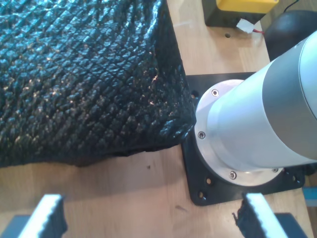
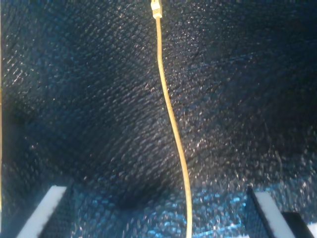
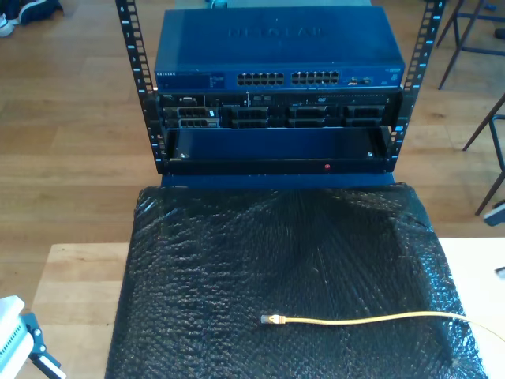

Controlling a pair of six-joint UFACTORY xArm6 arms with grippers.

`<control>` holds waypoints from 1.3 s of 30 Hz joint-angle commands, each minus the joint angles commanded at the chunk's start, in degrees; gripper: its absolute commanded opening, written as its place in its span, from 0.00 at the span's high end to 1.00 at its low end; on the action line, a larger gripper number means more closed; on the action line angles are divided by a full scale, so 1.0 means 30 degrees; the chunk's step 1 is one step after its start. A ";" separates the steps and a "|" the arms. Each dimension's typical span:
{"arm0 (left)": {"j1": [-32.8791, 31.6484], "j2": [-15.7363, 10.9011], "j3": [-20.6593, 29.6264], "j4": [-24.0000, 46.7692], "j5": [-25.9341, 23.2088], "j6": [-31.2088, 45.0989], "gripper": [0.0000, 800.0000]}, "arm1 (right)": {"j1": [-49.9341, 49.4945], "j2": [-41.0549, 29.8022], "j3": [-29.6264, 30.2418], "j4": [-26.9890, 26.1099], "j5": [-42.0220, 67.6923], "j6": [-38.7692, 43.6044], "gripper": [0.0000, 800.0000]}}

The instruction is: Grab the cable and plug it in

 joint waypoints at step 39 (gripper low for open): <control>-0.1114 0.0322 0.0147 -0.0850 -0.0205 -0.1465 0.00 | 1.4447 0.1612 0.2315 -0.6037 -1.0081 1.1751 0.02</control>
